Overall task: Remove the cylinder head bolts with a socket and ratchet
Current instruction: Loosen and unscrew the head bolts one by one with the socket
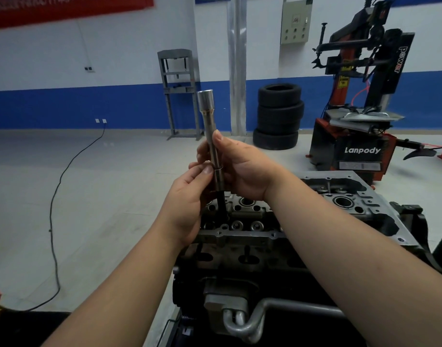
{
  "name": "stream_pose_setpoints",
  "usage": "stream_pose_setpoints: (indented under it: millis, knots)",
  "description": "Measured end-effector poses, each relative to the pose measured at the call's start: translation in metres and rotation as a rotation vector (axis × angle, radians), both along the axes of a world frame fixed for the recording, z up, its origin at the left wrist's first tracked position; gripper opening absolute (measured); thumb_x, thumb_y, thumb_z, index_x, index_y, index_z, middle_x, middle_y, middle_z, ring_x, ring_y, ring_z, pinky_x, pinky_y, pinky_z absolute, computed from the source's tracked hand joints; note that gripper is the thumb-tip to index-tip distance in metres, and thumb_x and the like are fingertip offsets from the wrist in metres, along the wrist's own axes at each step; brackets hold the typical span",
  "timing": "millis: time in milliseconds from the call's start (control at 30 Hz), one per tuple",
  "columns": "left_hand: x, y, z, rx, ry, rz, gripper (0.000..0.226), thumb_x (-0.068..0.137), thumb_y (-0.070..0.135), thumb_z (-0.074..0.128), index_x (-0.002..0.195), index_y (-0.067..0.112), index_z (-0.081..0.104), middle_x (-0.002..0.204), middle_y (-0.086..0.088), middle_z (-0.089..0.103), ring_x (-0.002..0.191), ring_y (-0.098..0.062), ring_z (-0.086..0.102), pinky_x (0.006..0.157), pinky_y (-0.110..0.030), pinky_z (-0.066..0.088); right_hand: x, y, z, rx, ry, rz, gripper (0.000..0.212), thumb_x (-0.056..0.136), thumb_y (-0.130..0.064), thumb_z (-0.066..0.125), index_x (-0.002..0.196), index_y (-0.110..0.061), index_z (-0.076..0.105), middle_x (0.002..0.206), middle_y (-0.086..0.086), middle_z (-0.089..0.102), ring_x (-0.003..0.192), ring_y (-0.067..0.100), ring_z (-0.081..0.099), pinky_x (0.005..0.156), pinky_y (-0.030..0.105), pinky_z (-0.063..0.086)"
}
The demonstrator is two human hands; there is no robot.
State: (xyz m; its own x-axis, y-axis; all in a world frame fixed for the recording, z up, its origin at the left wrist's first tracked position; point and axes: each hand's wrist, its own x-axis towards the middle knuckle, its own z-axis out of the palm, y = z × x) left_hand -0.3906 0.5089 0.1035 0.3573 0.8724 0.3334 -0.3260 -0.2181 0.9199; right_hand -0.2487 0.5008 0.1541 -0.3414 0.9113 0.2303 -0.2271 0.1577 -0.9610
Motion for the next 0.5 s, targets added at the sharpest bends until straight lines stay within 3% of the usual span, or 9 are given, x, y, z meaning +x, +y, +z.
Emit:
stream_pose_setpoints:
  millis: [133,233,400,500]
  knots:
    - [0.0026,-0.0007,-0.0012,0.008,-0.004,0.067,0.017,0.090,0.033,0.063,0.093,0.025,0.078,0.100,0.000,0.077,0.100,-0.016,0.073,0.086,-0.027,0.055,0.0001,0.0003,-0.0002,-0.010,0.011,0.001,0.031,0.101,-0.039,0.046,0.104,-0.013,0.063,0.096,0.003,0.064,0.108,0.026,0.062,0.093,0.042,0.051]
    - [0.0052,-0.0005,-0.0018,0.037,0.011,0.100,0.030,0.079,0.037,0.068,0.101,0.017,0.071,0.097,0.000,0.076,0.097,-0.016,0.074,0.086,-0.027,0.055,-0.0008,-0.0002,0.0003,0.010,0.045,0.018,0.018,0.102,-0.028,0.048,0.099,-0.012,0.057,0.093,0.004,0.061,0.106,0.028,0.061,0.092,0.041,0.052]
    - [0.0011,-0.0003,-0.0017,0.023,0.039,0.023,0.020,0.095,0.040,0.061,0.097,0.035,0.081,0.108,0.004,0.078,0.110,-0.013,0.071,0.094,-0.030,0.052,0.0007,-0.0009,0.0007,0.011,0.008,0.005,0.029,0.097,-0.037,0.049,0.100,-0.010,0.060,0.093,0.004,0.064,0.102,0.024,0.064,0.087,0.038,0.053]
    - [0.0009,-0.0003,-0.0011,0.030,0.044,0.011,0.026,0.094,0.036,0.055,0.094,0.039,0.081,0.106,0.006,0.078,0.108,-0.012,0.072,0.086,-0.024,0.056,0.0023,0.0001,0.0003,-0.019,-0.002,0.006,0.036,0.099,-0.042,0.046,0.101,-0.010,0.064,0.096,0.007,0.067,0.103,0.025,0.064,0.089,0.040,0.053]
